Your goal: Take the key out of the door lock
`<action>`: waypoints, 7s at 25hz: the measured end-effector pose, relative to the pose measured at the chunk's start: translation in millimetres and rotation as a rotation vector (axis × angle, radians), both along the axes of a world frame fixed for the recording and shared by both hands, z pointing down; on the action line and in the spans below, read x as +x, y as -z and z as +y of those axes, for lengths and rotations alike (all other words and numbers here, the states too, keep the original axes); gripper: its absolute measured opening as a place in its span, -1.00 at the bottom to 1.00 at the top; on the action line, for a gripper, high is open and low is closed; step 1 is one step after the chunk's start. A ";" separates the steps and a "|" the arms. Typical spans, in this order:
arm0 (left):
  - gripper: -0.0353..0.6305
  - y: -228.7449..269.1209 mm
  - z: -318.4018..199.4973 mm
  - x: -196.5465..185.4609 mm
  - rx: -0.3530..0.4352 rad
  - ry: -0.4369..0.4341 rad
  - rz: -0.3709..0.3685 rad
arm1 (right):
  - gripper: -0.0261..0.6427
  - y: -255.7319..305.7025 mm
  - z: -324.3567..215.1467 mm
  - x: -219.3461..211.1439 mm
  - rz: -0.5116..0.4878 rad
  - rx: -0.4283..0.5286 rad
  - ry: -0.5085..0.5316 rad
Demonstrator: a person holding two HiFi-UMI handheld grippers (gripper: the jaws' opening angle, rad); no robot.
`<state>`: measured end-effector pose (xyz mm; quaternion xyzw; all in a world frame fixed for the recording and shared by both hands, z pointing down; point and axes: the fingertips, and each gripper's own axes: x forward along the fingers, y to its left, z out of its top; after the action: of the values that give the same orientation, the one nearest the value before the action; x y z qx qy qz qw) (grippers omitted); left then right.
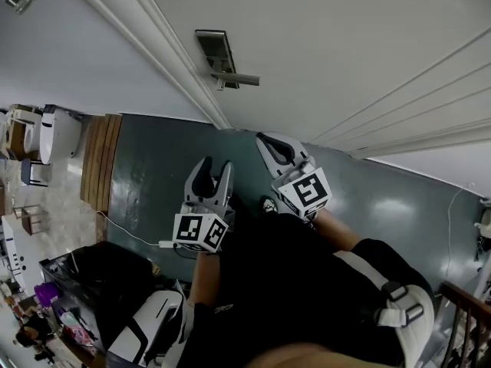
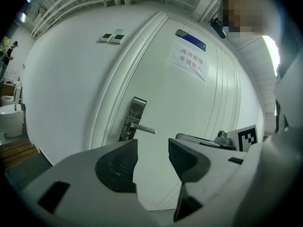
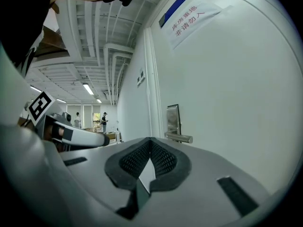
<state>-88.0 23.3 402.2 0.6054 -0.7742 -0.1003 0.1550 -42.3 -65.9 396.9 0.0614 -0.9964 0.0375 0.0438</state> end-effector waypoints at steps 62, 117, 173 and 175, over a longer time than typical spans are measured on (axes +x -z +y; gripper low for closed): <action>-0.33 -83.4 -109.2 -123.2 0.104 -0.340 0.539 | -0.90 -30.9 -21.1 -66.9 0.039 -0.056 -0.415; -0.76 -118.2 -212.2 -159.0 0.166 -0.183 1.022 | -0.90 -14.3 -104.2 -87.9 -0.051 -0.134 -0.473; -0.79 -117.2 -166.8 -143.2 0.205 -0.108 0.979 | -0.90 -16.5 -57.7 -55.2 -0.048 -0.121 -0.512; -0.79 -117.9 -162.0 -141.3 0.206 -0.105 0.981 | -0.90 -19.0 -53.4 -53.8 -0.045 -0.133 -0.512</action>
<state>-229.3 -138.7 520.0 0.5373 -0.5647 -0.4410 0.4448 -96.1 -119.3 415.9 0.3077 -0.9445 0.1143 0.0146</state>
